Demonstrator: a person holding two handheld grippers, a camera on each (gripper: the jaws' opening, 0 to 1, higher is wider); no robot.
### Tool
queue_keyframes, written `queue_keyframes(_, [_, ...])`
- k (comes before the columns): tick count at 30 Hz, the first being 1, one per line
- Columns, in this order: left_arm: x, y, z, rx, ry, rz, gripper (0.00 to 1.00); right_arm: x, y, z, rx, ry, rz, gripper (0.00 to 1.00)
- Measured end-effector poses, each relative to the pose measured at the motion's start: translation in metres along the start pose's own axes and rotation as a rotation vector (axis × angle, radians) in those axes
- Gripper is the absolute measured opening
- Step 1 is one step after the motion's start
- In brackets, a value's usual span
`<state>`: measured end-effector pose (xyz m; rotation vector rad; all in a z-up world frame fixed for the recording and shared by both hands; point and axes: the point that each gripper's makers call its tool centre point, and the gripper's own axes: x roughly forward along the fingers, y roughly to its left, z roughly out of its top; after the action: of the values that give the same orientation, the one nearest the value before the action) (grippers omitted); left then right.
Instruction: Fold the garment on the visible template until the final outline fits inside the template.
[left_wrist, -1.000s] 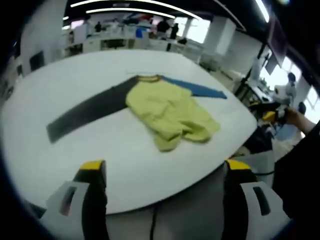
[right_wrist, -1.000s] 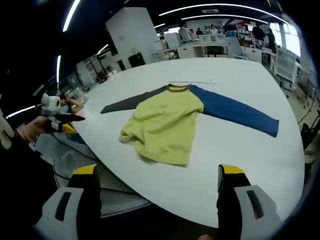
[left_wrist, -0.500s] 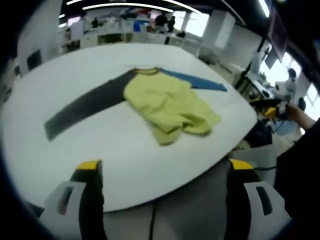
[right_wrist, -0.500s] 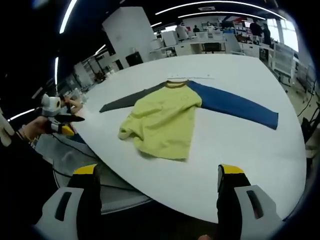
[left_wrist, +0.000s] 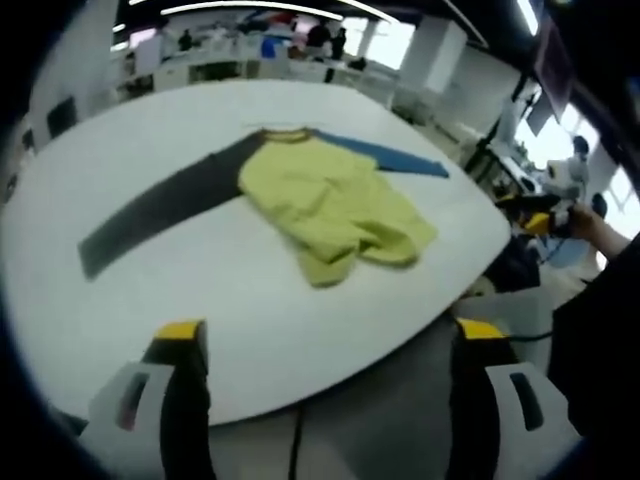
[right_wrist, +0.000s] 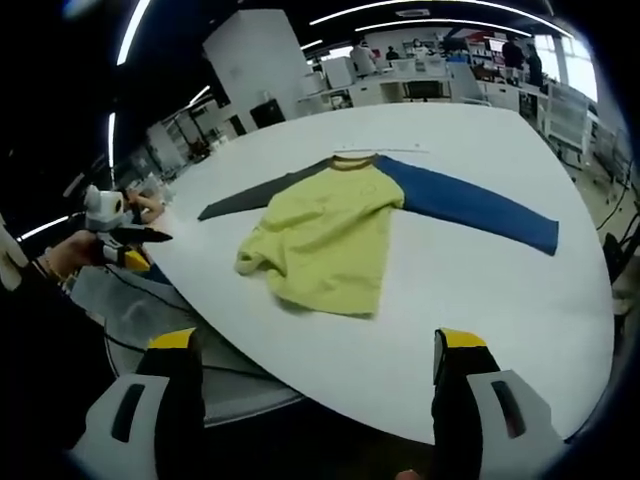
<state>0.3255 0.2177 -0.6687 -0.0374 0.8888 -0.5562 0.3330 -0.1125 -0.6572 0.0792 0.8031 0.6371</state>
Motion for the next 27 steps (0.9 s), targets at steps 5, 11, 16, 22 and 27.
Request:
queue_keyframes(5, [0.004, 0.002, -0.002, 0.002, 0.01, -0.002, 0.93, 0.005, -0.002, 0.0, -0.001, 0.007, 0.0, 0.95])
queue_keyframes(11, [0.011, 0.009, 0.0, 0.011, 0.014, 0.019, 0.87, 0.012, -0.006, 0.0, -0.009, 0.014, -0.005, 0.89])
queue_keyframes(16, [0.022, 0.009, 0.001, 0.021, 0.023, 0.018, 0.79, 0.022, -0.018, -0.002, -0.012, 0.022, -0.028, 0.83])
queue_keyframes(22, [0.04, 0.012, 0.003, 0.045, 0.039, 0.014, 0.68, 0.038, -0.024, 0.0, -0.036, 0.025, -0.04, 0.7])
queue_keyframes(27, [0.058, 0.013, 0.002, 0.073, 0.064, 0.005, 0.62, 0.054, -0.034, 0.001, -0.057, 0.015, -0.069, 0.54])
